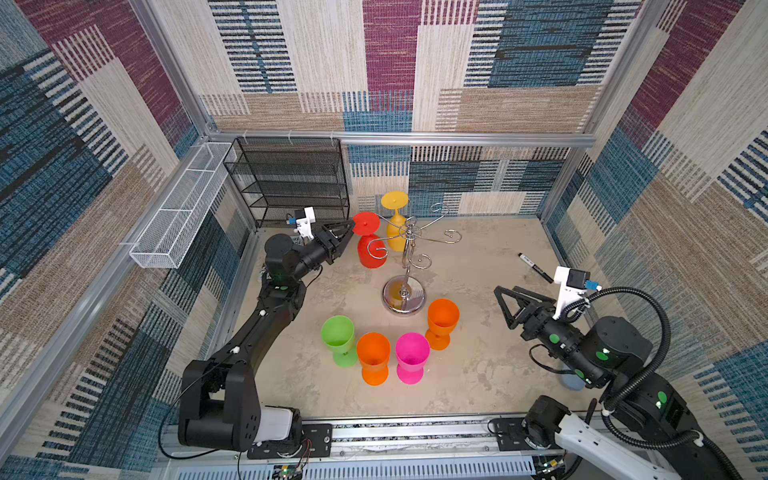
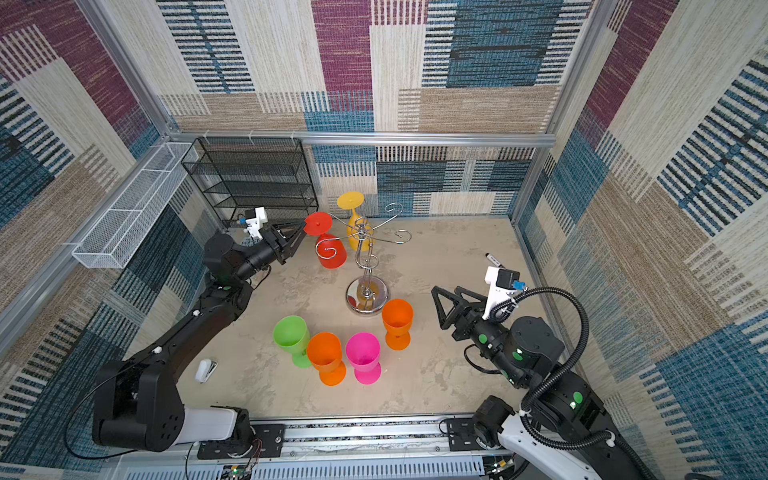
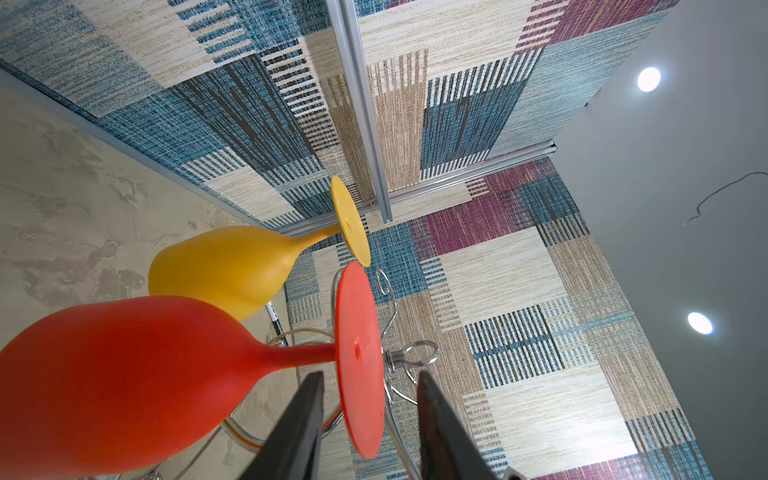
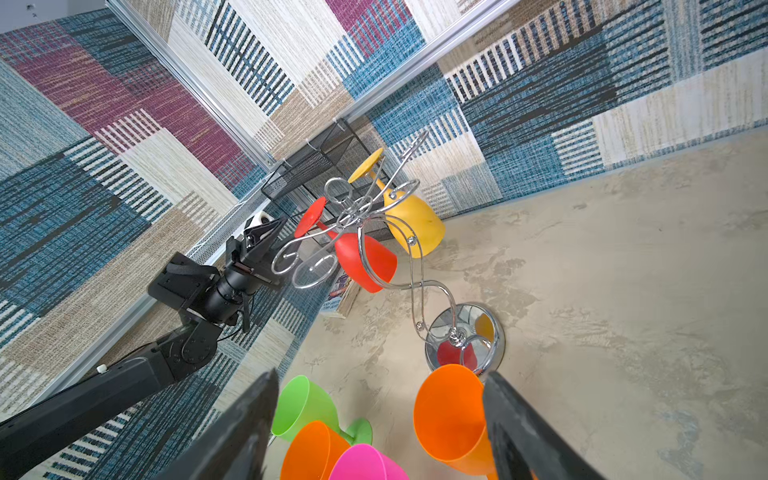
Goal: Take the wine glass off the wine glass rack
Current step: Pick up the wine glass from the wine glass rack.
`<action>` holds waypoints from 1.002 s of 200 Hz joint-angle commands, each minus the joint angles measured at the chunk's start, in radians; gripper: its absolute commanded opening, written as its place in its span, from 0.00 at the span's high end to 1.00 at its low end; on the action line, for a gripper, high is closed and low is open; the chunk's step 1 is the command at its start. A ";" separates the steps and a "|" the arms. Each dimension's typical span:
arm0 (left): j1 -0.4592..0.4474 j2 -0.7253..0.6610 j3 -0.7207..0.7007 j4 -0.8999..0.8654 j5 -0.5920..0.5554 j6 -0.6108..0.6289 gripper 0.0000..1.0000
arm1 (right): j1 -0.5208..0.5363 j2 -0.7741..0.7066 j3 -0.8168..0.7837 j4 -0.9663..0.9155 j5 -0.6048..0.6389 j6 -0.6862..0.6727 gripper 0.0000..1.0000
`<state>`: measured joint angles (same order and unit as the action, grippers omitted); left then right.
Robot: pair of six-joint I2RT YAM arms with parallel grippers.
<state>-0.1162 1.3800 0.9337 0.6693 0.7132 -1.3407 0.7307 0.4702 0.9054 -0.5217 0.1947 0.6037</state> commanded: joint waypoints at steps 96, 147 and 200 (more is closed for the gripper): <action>-0.014 -0.021 0.054 -0.152 0.012 0.132 0.77 | 0.001 0.005 -0.007 0.027 0.015 0.003 0.22; -0.015 -0.022 0.051 -0.174 0.009 0.144 0.84 | 0.000 0.002 -0.013 0.026 0.012 0.009 0.23; -0.014 -0.024 0.053 -0.180 0.002 0.143 0.95 | 0.000 0.001 -0.020 0.031 0.015 0.014 0.23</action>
<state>-0.1314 1.3609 0.9829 0.4835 0.7128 -1.2266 0.7307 0.4725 0.8890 -0.5213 0.2096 0.6048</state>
